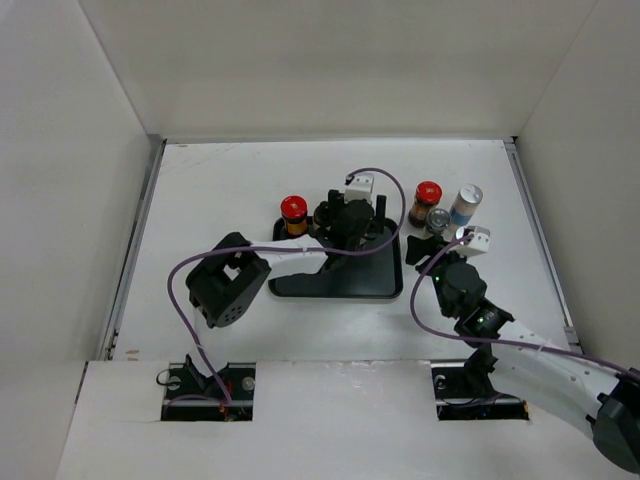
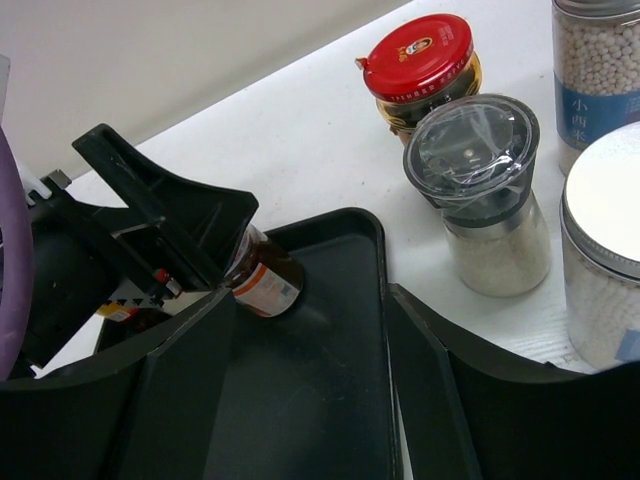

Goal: Organize the condiment bottles

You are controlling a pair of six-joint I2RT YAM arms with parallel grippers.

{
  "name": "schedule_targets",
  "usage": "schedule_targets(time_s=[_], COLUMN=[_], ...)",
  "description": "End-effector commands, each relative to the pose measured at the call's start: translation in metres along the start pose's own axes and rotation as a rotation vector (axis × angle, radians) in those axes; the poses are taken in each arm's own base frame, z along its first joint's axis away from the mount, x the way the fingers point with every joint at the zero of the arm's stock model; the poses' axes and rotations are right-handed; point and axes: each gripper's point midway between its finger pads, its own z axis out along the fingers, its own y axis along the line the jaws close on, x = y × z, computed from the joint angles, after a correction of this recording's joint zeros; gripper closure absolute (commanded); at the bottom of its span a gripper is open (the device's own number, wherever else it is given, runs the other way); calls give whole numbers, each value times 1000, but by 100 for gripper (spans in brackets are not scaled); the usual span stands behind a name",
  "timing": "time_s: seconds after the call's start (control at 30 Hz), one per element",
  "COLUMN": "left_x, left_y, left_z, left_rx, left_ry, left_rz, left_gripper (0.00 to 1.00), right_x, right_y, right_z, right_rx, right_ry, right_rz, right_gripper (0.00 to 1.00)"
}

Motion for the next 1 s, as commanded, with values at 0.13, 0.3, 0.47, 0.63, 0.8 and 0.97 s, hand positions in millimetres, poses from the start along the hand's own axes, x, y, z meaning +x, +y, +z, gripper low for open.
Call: schedule_targets(time_s=[0.13,0.3,0.47,0.63,0.8,0.97], left_x=[-86,-124,-155,-159,-152,-94], left_y=[-37,-59,-62,-25,55,147], left_z=[-35,-69,-109,-156,-187,-199], left_rx=[112,222,302,345,239,21], left_ry=[-176,-245,-326,-412,-470,-462], left_rz=[-94,-146,-210,-287,-363,-453], left_gripper=[17,17,18,19,21,20], right_x=[-22,-50,-76,-99,-114,-96], right_y=[7,10,4,-31,-82,-91], right_z=[-2,-10,-17,-20,-14,6], right_rx=[13,35,99,287,516,554], right_ry=[-19,-44,-75,-140,-178,-89], right_rz=[-1,2,-10,-75,-175,-234], right_gripper=[61,73,55,15,2,0])
